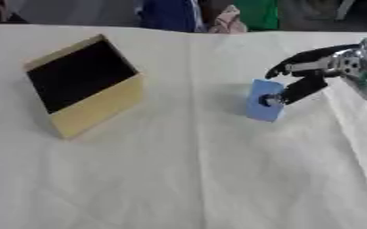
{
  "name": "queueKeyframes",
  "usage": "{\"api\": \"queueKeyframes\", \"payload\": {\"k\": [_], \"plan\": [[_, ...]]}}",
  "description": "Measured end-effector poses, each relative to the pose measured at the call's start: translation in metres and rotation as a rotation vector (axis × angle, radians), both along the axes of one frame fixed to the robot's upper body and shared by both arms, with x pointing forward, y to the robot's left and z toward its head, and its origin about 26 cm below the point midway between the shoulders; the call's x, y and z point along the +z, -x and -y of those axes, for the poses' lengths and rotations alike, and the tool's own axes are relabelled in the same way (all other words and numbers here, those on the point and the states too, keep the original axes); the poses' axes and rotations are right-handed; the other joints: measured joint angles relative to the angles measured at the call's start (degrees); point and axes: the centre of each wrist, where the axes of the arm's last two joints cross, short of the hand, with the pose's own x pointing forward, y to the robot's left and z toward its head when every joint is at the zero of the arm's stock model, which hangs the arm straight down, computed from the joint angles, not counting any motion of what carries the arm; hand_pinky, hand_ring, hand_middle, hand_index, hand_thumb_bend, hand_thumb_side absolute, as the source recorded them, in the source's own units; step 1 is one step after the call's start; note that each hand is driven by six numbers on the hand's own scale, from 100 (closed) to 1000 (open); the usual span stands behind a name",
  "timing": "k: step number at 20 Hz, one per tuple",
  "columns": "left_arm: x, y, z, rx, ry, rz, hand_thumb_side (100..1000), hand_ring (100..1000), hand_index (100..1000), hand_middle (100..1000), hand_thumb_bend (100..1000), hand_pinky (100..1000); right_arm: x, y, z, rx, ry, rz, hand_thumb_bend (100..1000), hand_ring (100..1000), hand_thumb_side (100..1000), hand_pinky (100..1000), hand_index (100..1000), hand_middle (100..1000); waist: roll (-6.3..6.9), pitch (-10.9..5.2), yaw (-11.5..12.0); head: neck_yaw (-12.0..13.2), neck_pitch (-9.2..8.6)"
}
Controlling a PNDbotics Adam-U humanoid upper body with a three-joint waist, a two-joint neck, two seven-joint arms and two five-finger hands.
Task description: Pick up objects on the table and place them in the box.
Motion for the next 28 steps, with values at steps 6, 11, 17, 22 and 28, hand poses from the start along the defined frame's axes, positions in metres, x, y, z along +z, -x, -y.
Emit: {"api": "queueKeyframes", "payload": {"k": [6, 11, 17, 22, 28], "plan": [[0.000, 0.000, 0.000, -0.001, -0.002, 0.000, 944, 630, 865, 644, 100, 673, 0.000, -0.003, 0.002, 0.005, -0.002, -0.015, 318, 1000, 817, 970, 1000, 972, 0.01, 0.09, 0.01, 0.00, -0.04], [0.000, 0.000, 0.000, -0.002, -0.004, -0.001, 945, 629, 862, 644, 100, 673, -0.004, -0.006, 0.005, -0.002, -0.008, -0.027, 319, 1000, 816, 964, 1000, 955, 0.07, 0.21, 0.10, 0.00, -0.41], [0.000, 0.000, 0.000, -0.001, -0.006, -0.001, 945, 628, 860, 643, 100, 673, -0.009, -0.009, 0.005, -0.004, -0.013, -0.035, 322, 999, 806, 951, 1000, 897, 0.18, 0.34, 0.15, -0.02, -0.52], [0.000, 0.000, 0.000, -0.001, -0.005, -0.001, 943, 627, 857, 642, 100, 672, -0.011, -0.010, 0.005, 0.002, -0.015, -0.035, 308, 991, 756, 947, 1000, 896, 0.17, 0.45, 0.15, -0.03, -0.53], [0.000, 0.000, 0.000, -0.001, -0.005, -0.001, 944, 626, 855, 641, 100, 673, -0.016, -0.011, 0.005, -0.001, -0.023, -0.024, 262, 966, 722, 926, 1000, 792, 0.23, 0.49, 0.25, -0.06, -0.53]]}}
